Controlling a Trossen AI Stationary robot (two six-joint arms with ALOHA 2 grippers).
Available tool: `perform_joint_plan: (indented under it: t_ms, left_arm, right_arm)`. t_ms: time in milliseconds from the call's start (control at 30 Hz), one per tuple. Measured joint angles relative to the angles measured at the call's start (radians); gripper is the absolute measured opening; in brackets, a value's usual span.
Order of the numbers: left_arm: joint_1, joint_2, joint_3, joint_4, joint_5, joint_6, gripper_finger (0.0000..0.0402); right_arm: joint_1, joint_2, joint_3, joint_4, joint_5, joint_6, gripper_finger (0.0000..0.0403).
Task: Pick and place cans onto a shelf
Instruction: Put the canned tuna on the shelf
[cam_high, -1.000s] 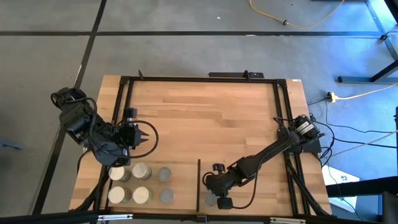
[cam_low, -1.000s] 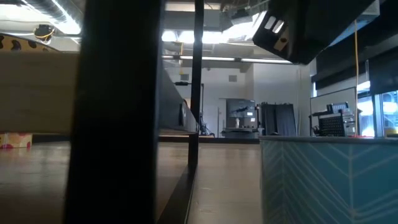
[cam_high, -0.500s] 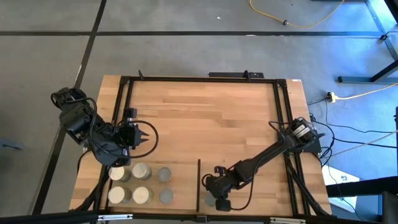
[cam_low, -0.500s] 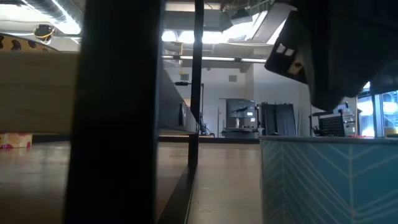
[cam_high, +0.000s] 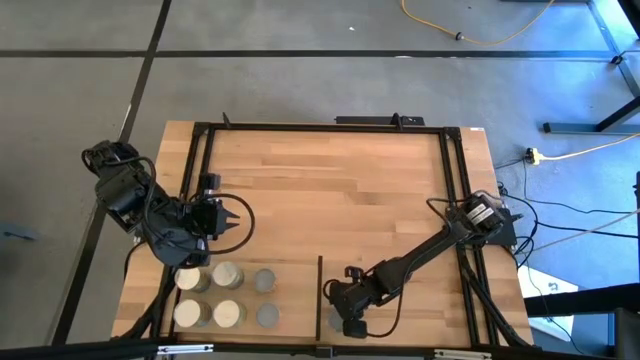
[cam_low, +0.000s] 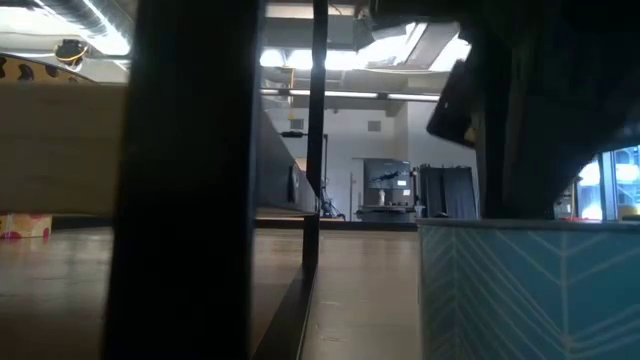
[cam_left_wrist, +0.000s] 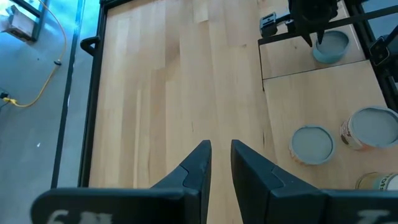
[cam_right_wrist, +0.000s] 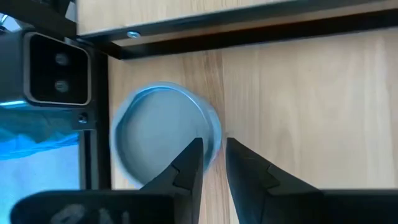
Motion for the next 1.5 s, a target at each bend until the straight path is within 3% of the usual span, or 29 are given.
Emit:
perform_joint_plan:
  t_ms: [467,667,900,1233,1500]
  left_arm:
    - [0.000,0.000,0.000,0.000,0.000,0.000,0.0055]
    - [0.000,0.000,0.000,0.000,0.000,0.001,0.0055]
    - [0.000,0.000,0.000,0.000,0.005,0.001,0.0055]
    - [0.000,0.000,0.000,0.000,0.008,0.001,0.0055]
    - [0.000,0.000,0.000,0.000,0.008,0.001,0.0055]
  right_arm:
    - [-0.001,0.077,0.006,0.064,-0.010,0.024,0.0070]
    - [-0.001,0.079,0.005,0.085,0.015,0.034,0.0016]
    - [-0.002,0.077,0.020,0.098,0.017,0.078,0.0011]
    - [-0.002,0.086,0.153,-0.166,0.020,0.021,0.0010]
    - [-0.005,0.085,0.226,-0.268,0.018,-0.009,0.0010]
